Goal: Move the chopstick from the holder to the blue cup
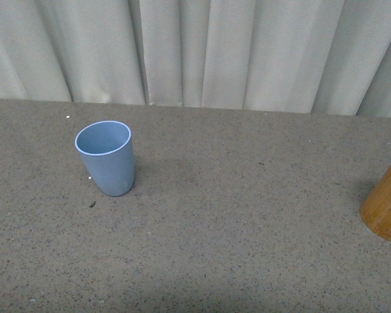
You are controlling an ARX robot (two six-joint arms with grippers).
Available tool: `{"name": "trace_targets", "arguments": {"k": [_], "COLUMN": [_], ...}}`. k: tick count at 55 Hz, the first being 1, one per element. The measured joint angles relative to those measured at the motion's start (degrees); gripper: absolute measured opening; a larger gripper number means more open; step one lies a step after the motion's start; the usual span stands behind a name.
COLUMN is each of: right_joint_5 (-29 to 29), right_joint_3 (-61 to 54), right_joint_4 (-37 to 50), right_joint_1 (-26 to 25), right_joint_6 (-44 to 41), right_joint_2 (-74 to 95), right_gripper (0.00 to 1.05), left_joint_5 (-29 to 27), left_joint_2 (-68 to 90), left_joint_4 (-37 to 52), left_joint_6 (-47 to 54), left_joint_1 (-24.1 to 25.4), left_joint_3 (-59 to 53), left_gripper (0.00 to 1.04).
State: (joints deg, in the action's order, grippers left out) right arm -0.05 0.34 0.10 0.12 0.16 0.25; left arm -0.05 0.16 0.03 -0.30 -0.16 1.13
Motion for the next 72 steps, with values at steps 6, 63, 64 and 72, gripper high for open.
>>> {"name": "trace_targets", "arguments": {"k": [6, 63, 64, 72], "right_joint_5": [0.0, 0.0, 0.0, 0.0], "right_joint_3": [0.0, 0.0, 0.0, 0.0], "right_joint_4": [0.0, 0.0, 0.0, 0.0], "right_joint_1": [0.0, 0.0, 0.0, 0.0], "right_joint_6": [0.0, 0.0, 0.0, 0.0], "right_joint_2": [0.0, 0.0, 0.0, 0.0], "right_gripper": [0.95, 0.95, 0.95, 0.95], "left_joint_5": [0.0, 0.0, 0.0, 0.0], "left_joint_2": [0.0, 0.0, 0.0, 0.0], "left_joint_4": [0.0, 0.0, 0.0, 0.0], "left_joint_6": [0.0, 0.0, 0.0, 0.0], "left_joint_1": [0.0, 0.0, 0.0, 0.0], "left_joint_3": [0.0, 0.0, 0.0, 0.0], "left_gripper": [0.98, 0.98, 0.98, 0.98]}}
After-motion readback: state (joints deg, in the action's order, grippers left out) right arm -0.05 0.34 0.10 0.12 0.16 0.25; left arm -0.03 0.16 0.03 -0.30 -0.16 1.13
